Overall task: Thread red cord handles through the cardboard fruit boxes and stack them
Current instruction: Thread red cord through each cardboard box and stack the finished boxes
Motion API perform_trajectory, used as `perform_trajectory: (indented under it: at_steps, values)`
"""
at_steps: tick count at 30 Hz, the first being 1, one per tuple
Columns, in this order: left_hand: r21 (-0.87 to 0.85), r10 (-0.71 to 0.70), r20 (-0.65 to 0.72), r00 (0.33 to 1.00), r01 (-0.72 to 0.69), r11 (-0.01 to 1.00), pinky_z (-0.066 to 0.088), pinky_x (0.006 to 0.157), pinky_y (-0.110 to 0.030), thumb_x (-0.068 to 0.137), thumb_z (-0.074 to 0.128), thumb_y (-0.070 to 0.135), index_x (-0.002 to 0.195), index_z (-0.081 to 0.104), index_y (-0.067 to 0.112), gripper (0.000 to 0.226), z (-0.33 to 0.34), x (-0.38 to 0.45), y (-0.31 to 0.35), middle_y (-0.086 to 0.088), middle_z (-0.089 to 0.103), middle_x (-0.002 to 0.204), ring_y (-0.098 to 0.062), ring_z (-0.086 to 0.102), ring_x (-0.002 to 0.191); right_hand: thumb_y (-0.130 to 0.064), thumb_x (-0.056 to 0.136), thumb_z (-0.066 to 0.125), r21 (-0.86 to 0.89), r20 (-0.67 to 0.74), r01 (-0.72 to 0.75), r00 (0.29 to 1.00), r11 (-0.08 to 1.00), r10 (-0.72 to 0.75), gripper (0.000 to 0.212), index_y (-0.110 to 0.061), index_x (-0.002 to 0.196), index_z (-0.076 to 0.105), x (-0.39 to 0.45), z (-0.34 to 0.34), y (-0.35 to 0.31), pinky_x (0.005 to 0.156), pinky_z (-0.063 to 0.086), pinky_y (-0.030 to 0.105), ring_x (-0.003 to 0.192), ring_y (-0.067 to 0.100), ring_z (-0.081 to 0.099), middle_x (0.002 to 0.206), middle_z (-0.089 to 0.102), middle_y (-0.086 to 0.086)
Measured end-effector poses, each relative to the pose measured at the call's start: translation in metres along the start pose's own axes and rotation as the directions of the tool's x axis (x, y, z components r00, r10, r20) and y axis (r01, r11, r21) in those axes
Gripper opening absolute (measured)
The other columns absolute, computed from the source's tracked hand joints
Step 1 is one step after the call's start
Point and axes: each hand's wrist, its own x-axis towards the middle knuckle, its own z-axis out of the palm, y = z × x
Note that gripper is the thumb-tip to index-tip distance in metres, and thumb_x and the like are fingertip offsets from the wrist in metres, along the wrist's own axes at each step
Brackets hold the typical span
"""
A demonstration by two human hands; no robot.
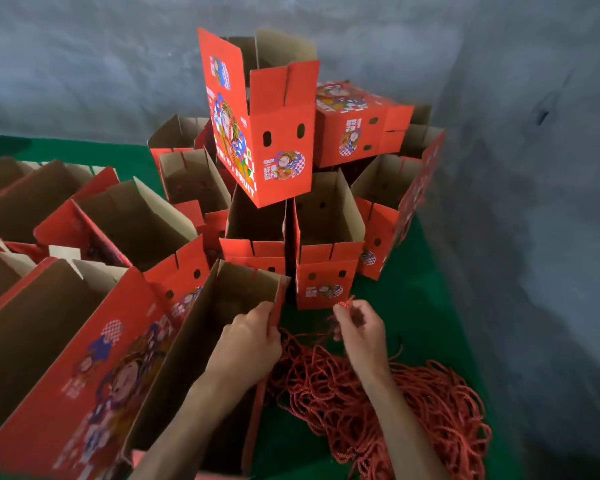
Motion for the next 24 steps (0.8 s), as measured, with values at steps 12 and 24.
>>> perform_trajectory:
  at_steps: [12, 24]
  values:
    - [-0.271, 0.062, 0.263, 0.963, 0.012, 0.962, 0.063, 0.07, -0.035, 0.098, 0.051, 0.029, 0.103, 0.056, 0.033, 0.009, 0.028, 0.015, 0.036, 0.002, 0.072, 0.089, -0.011, 0.073, 0.072, -0.065, 0.096, 0.058, -0.032, -0.06, -0.009, 0.998, 0.999, 0.007, 0.033, -0.04, 0.099, 0.078, -0.007, -0.046, 0.005, 0.055, 0.039, 0.012, 0.057, -0.003, 0.054, 0.065, 0.064, -0.02]
    - [-0.326, -0.098, 0.497, 0.862, 0.29, 0.9, 0.059, 0.05, -0.028, 0.094, 0.046, 0.015, 0.11, 0.055, 0.031, 0.025, 0.026, 0.032, 0.059, -0.005, 0.071, 0.099, -0.017, 0.073, 0.076, -0.052, 0.104, 0.054, -0.156, -0.139, 0.099, 0.983, 0.983, -0.121, 0.03, -0.031, 0.094, 0.074, -0.006, -0.056, -0.002, 0.072, 0.049, 0.015, 0.082, 0.0, 0.067, 0.09, 0.074, -0.012]
